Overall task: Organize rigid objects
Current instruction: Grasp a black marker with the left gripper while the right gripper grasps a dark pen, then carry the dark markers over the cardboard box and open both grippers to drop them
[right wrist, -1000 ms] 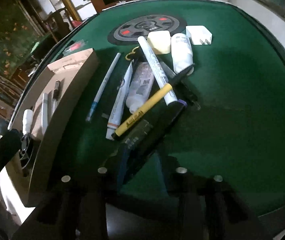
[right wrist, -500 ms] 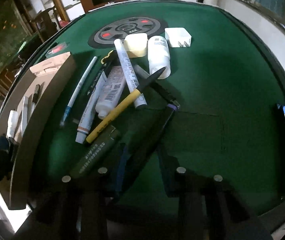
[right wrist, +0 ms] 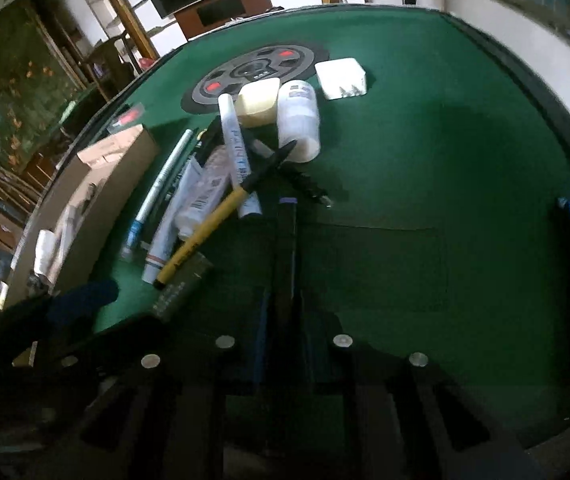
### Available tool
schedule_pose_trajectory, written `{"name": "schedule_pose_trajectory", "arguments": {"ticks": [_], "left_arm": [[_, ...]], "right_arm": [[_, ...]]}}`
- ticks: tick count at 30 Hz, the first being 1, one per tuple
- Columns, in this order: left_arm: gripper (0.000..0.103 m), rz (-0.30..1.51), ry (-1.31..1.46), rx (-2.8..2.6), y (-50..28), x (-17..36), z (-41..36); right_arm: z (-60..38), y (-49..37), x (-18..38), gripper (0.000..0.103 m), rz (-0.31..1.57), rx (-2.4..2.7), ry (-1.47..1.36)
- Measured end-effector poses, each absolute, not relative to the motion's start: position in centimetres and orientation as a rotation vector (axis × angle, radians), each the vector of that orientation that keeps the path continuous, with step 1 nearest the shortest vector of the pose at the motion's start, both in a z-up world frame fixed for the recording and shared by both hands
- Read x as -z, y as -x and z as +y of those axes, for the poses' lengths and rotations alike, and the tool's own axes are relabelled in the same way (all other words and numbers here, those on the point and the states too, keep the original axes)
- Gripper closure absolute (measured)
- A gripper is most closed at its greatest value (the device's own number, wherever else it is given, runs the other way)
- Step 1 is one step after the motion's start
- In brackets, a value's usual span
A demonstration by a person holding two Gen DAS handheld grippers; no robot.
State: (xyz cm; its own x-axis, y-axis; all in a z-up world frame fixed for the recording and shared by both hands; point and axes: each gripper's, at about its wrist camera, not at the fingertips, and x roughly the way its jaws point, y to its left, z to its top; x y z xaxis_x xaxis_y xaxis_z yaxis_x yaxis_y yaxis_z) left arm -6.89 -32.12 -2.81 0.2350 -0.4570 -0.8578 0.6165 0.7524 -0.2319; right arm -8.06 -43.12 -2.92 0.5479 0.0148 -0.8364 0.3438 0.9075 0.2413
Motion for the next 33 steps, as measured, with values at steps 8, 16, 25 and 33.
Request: {"name": "schedule_pose_trajectory", "arguments": {"ticks": [8,16,25,33], "left_arm": [[0.078,1.056,-0.318,0.675,7.7,3.4,-34.0],[0.082,1.015,-0.39,0.67,8.7,3.5,-34.4],[0.083,1.054,-0.07,0.809,7.9,0.5,-30.6],[0.083,0.985,0.148,0.737,7.5,-3.2,-23.5]], "right_arm": [[-43.3,8.4,3.3,0.087,0.948,0.183,-0.391],[-42.7,9.4,3.3,0.088,0.939,0.207,-0.304],[-43.9,10.7,0.7,0.089,0.802,0.161,-0.488],[-39.6,9.1,-1.1,0.089,0.786,-0.031,-0.518]]}}
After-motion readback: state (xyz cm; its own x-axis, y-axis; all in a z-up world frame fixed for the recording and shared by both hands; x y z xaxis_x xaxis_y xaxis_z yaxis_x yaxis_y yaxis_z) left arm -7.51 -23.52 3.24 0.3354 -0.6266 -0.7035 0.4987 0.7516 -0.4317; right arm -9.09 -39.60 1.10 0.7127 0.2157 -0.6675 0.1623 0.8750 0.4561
